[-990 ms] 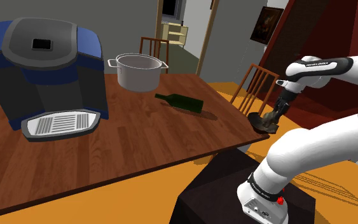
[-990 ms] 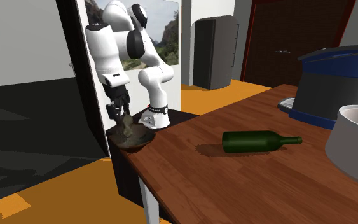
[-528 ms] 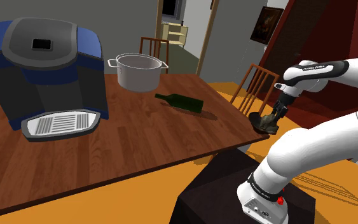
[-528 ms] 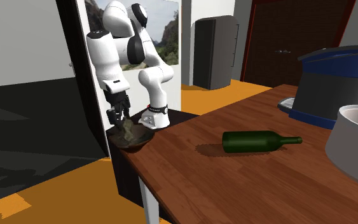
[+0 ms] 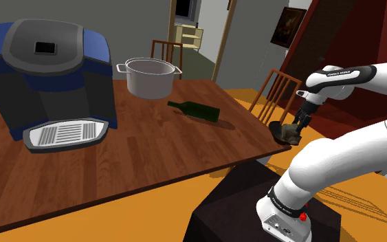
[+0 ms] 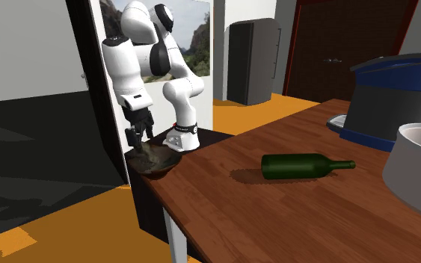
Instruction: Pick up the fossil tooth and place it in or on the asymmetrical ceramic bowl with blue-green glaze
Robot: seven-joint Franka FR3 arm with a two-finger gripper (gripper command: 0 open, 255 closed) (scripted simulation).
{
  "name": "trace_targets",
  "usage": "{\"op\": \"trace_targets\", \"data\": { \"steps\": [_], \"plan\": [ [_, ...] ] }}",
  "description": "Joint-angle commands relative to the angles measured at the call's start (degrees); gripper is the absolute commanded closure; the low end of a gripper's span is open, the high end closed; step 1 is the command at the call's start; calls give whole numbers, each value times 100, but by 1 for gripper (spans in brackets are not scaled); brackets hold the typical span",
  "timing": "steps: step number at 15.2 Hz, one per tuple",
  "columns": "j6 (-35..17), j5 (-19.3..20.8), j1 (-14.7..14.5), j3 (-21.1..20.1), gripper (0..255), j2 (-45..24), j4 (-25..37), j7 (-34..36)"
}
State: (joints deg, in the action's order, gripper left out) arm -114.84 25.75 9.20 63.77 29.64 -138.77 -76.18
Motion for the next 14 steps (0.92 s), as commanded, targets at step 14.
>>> {"op": "trace_targets", "data": {
  "steps": [14],
  "plan": [
    [774,-114,140,-432,0,220,531,2]
  ]
}}
